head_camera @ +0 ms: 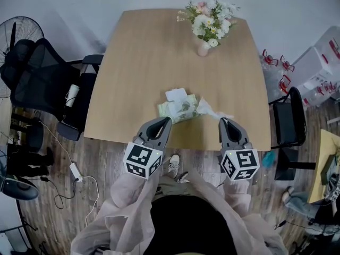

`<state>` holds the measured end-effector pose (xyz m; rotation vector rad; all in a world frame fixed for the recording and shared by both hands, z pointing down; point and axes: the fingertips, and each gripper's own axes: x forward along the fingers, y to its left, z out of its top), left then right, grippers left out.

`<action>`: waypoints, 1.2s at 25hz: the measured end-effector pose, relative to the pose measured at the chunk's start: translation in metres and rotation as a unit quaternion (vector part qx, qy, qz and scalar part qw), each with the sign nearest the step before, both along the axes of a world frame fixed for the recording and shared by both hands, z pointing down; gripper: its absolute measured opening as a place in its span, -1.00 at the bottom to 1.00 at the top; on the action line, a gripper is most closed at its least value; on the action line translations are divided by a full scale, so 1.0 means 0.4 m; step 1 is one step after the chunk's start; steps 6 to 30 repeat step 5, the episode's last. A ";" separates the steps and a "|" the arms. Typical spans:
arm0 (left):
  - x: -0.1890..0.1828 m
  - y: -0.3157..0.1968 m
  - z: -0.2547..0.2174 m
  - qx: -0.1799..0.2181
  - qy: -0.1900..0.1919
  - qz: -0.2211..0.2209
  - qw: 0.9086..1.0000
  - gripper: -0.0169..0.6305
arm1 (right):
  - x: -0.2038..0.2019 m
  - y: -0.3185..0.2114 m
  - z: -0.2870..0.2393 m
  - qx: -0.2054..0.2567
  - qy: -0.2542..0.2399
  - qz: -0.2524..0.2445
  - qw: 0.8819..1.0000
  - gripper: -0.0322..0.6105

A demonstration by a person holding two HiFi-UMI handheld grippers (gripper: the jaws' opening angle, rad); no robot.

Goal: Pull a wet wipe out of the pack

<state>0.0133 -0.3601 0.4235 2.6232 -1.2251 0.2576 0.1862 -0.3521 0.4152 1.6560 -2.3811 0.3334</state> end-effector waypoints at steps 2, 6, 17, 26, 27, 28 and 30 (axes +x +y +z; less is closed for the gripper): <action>0.002 0.000 0.002 -0.002 0.002 0.000 1.000 -0.91 | 0.000 0.001 0.003 -0.002 0.000 -0.001 1.000 -0.86; 0.007 0.001 0.006 -0.003 0.003 0.000 1.000 -0.91 | -0.001 0.002 0.008 -0.003 0.001 -0.002 1.000 -0.86; 0.007 0.001 0.006 -0.003 0.003 0.000 1.000 -0.91 | -0.001 0.002 0.008 -0.003 0.001 -0.002 1.000 -0.86; 0.007 0.001 0.006 -0.003 0.003 0.000 1.000 -0.91 | -0.001 0.002 0.008 -0.003 0.001 -0.002 1.000 -0.86; 0.007 0.001 0.006 -0.003 0.003 0.000 1.000 -0.91 | -0.001 0.002 0.008 -0.003 0.001 -0.002 1.000 -0.86; 0.007 0.001 0.006 -0.003 0.003 0.000 1.000 -0.91 | -0.001 0.002 0.008 -0.003 0.001 -0.002 1.000 -0.86; 0.007 0.001 0.006 -0.003 0.003 0.000 1.000 -0.91 | -0.001 0.002 0.008 -0.003 0.001 -0.002 1.000 -0.86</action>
